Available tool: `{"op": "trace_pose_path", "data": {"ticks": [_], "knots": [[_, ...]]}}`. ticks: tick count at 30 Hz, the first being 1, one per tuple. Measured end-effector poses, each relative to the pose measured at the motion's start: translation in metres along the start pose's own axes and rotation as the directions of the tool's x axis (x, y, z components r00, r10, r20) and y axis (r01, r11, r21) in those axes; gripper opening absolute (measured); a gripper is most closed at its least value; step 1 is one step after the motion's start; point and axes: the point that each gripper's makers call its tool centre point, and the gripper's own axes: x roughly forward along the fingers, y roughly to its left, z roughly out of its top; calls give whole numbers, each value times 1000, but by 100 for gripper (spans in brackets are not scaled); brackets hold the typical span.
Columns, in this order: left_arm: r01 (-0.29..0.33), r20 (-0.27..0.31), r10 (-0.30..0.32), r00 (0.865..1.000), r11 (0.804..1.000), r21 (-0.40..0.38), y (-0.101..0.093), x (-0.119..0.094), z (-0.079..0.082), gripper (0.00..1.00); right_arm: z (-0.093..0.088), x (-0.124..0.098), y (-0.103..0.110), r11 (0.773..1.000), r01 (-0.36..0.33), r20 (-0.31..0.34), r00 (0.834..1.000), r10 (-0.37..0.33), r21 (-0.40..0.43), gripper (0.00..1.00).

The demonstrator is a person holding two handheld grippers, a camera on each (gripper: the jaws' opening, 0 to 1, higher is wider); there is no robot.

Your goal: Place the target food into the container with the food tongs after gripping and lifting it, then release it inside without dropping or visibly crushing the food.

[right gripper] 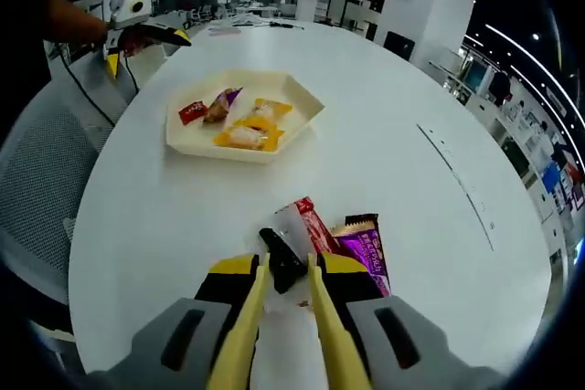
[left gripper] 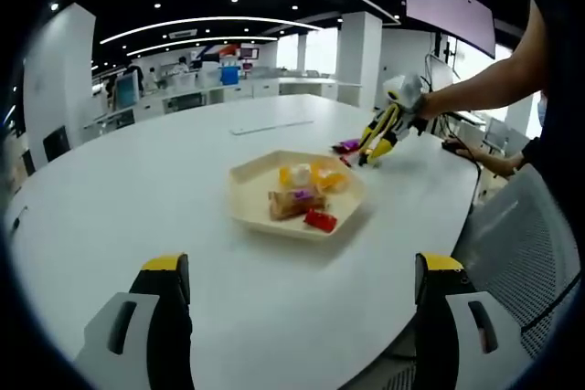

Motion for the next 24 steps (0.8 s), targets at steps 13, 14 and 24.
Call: {"op": "trace_pose_path", "data": {"ticks": [13,14,24], "knots": [[-5,10,5,1000,1000,-1,1,-1,2,99,2,-5,-2,993,22,-15,1000,-21,118,18],[-4,11,5,1000,1000,-1,1,-1,2,99,0,-5,-2,992,28,-21,999,-25,122,18],[-2,11,2,1000,1000,3,0,-1,2,99,8,-5,14,999,-20,28,999,21,-30,26]]}}
